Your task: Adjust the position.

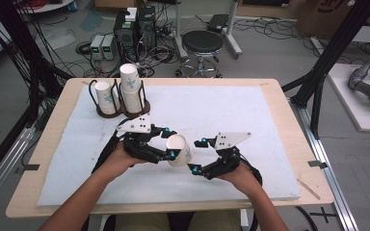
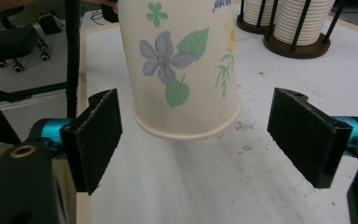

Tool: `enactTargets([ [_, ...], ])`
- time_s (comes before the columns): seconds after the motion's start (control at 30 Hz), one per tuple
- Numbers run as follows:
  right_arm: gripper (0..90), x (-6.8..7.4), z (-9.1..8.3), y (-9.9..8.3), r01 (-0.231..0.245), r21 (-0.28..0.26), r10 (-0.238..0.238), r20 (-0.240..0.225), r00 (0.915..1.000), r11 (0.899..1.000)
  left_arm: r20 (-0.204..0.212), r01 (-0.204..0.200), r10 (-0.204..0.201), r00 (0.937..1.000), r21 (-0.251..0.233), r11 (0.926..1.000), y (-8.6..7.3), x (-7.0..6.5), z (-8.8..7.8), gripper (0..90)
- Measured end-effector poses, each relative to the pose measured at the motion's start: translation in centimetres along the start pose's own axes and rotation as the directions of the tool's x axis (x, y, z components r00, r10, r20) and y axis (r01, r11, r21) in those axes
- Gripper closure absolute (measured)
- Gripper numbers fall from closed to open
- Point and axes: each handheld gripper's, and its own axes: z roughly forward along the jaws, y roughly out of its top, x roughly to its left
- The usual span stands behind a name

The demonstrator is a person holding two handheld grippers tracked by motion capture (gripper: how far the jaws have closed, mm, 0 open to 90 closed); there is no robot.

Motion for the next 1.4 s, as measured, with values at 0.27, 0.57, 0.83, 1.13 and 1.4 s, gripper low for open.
enactTargets([
  [0.27,18.1,0.4,0.7,-0.2,0.007,-0.001,-0.007,-0.026,0.9996,1.0,0.03,-0.001,0.0,0.9995,0.004,1.0,-0.2,-0.4,1.1,37.3],
  [0.57,18.6,0.4,1.0,-0.3,0.012,-0.007,-0.013,-0.048,0.9988,1.0,0.057,-0.004,0.004,0.9984,-0.004,1.0,-0.1,-0.7,1.6,37.3],
  [0.83,27.7,0.3,1.1,-0.4,0.036,-0.013,-0.037,-0.082,0.9959,0.999,0.068,-0.003,0.004,0.9977,-0.012,0.9999,-0.1,-0.8,1.8,37.3],
  [1.13,33.4,0.3,1.2,-0.5,0.041,0.013,-0.039,-0.103,0.9939,0.999,0.067,0.006,-0.005,0.9977,-0.006,1.0,-0.5,-0.8,1.8,36.2],
  [1.4,33.9,0.3,1.2,-0.3,0.069,0.085,-0.061,-0.089,0.9941,0.994,0.029,0.048,-0.049,0.9984,0.025,0.9985,-0.7,-0.4,1.3,15.0],
])
